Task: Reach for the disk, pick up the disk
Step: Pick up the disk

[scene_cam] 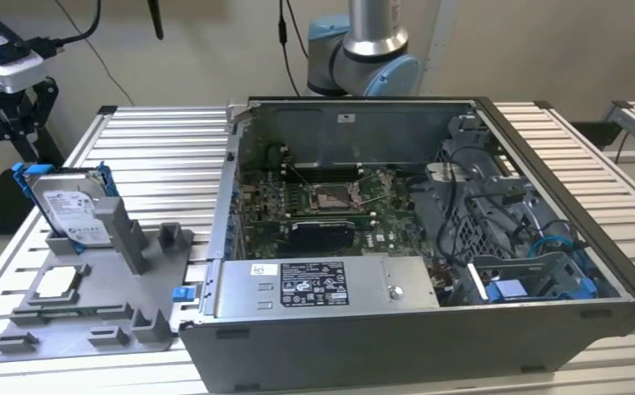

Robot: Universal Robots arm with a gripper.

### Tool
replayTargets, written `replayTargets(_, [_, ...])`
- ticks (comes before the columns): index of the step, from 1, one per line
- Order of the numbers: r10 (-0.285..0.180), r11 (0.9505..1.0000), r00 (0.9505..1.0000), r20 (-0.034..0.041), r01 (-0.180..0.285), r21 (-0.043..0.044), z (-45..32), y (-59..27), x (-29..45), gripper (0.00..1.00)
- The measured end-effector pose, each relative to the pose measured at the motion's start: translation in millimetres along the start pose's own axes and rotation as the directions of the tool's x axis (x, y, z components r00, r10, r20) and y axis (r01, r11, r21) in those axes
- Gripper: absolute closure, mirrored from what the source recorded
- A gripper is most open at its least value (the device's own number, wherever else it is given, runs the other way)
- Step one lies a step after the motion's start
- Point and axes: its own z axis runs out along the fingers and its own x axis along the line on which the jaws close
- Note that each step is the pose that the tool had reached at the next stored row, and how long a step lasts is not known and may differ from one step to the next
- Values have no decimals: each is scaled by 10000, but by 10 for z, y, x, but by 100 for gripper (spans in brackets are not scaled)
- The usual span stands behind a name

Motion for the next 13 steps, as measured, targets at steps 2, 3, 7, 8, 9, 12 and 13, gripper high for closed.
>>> replayTargets(2, [-360, 9994, 9994, -12, 360, 1, 0, 0, 0, 100])
replayTargets(3, [-533, 9986, 9986, -19, 533, 1, 0, 0, 0, 100])
replayTargets(7, [-1271, 9919, 9919, -47, 1271, 2, 0, 0, 0, 100])
replayTargets(8, [-1443, 9895, 9895, -52, 1443, 2, 0, 0, 0, 100])
replayTargets(9, [-1622, 9868, 9867, -59, 1622, 1, 0, 0, 0, 100])
replayTargets(12, [-2156, 9765, 9764, -76, 2156, 0, 0, 0, 0, 100])
replayTargets(13, [-2336, 9723, 9723, -84, 2336, -1, 0, 0, 0, 100])
